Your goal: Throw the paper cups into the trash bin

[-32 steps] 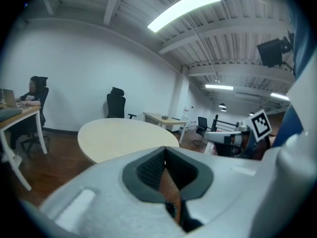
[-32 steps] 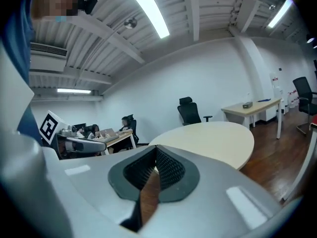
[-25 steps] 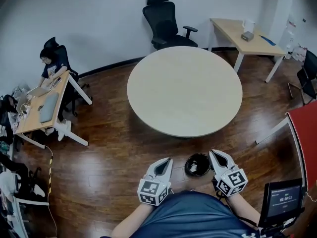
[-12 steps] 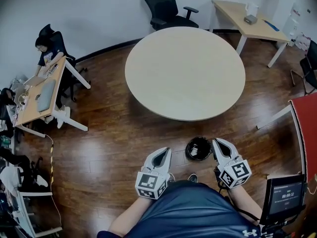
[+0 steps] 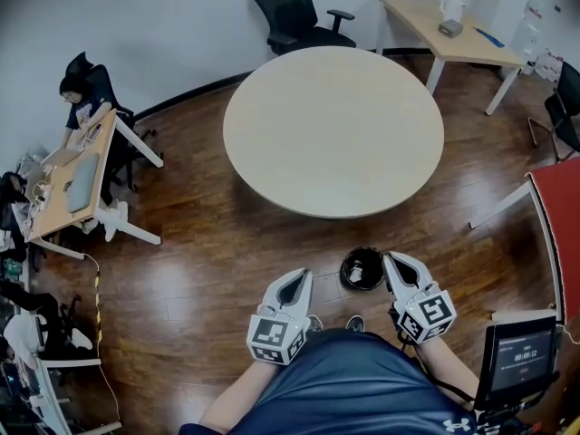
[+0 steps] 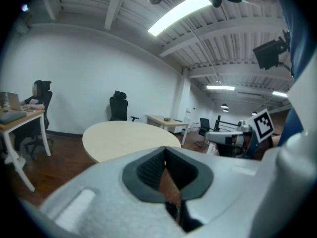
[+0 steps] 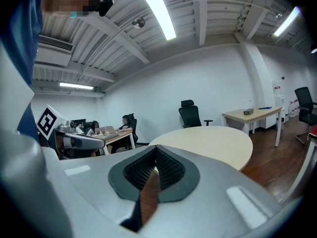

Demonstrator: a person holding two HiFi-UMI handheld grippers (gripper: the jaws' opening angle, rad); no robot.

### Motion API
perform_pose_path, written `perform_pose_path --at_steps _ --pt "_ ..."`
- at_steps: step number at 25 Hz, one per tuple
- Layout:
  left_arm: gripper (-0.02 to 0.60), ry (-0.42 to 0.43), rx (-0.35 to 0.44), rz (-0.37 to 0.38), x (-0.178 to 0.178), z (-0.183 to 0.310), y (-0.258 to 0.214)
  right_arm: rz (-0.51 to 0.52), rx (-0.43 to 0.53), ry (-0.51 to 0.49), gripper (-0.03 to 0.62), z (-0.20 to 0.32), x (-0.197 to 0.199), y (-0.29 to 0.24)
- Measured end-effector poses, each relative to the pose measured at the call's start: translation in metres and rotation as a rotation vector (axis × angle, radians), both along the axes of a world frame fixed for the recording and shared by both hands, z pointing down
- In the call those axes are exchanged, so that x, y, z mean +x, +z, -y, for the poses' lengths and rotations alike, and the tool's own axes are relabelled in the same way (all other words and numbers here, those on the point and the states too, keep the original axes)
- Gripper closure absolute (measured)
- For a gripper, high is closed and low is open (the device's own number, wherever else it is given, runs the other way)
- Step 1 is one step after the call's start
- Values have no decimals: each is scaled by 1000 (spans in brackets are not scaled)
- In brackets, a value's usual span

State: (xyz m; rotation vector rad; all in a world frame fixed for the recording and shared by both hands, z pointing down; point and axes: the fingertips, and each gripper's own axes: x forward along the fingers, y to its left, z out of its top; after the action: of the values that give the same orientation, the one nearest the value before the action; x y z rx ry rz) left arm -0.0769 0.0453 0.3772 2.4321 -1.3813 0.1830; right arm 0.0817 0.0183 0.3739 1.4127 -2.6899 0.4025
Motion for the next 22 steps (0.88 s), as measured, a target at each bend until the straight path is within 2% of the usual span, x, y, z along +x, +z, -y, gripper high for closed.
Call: perform_pose_path --at_steps 14,22 --pt "577 37 -3 8 14 -2 5 -3 -14 27 585 -4 11 9" --pt "577 35 -7 9 10 -1 3 -8 -18 23 585 -1 7 6"
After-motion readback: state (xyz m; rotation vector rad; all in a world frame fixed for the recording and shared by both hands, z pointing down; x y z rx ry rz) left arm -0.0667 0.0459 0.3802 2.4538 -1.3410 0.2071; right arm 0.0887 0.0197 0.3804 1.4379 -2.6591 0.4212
